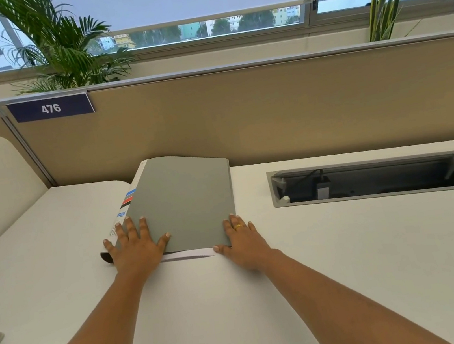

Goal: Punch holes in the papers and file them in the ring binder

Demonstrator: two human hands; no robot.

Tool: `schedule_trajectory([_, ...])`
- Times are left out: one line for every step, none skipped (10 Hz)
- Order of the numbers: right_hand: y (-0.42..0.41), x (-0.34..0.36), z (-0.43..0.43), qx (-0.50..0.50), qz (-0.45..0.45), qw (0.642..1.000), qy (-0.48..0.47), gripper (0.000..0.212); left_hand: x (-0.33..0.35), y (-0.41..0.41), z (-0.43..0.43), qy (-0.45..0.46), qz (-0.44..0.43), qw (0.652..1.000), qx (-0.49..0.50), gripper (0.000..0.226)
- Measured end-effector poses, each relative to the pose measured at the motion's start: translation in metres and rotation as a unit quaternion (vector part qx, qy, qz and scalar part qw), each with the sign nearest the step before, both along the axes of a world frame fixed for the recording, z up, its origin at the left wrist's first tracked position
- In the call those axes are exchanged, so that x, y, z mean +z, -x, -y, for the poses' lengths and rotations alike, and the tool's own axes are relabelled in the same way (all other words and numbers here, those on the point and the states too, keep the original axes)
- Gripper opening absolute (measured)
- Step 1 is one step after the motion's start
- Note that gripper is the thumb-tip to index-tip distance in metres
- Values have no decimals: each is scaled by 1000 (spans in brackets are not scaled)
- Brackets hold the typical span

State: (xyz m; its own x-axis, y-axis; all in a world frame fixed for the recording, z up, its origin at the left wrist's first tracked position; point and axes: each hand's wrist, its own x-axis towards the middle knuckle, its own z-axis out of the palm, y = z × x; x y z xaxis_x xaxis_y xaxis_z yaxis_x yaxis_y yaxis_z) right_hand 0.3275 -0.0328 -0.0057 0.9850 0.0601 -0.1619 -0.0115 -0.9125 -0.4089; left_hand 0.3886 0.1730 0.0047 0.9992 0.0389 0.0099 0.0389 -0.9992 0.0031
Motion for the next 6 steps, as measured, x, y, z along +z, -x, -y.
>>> schedule_trajectory([2, 0, 0, -4, 7, 1000, -12, 72, 3, 1, 1, 14, -1, 1000, 5, 73])
schedule_trajectory([5, 1, -1, -9, 14, 999, -28, 72, 6, 3, 2, 33, 12, 999, 3, 70])
schedule_trajectory([11, 3, -2, -15, 20, 999, -45, 71, 11, 8, 3, 74, 40, 996, 0, 66])
schedule_trajectory([20, 5, -1, -13, 21, 999, -46, 71, 15, 15, 5, 94, 85, 992, -3, 62])
schedule_trajectory([33, 7, 0, -22, 12, 998, -54, 70, 19, 26, 7, 126, 121, 985, -4, 60])
schedule_trajectory([49, 7, 1, -27, 12, 998, -56, 69, 14, 43, 12, 133, 134, 982, -12, 60])
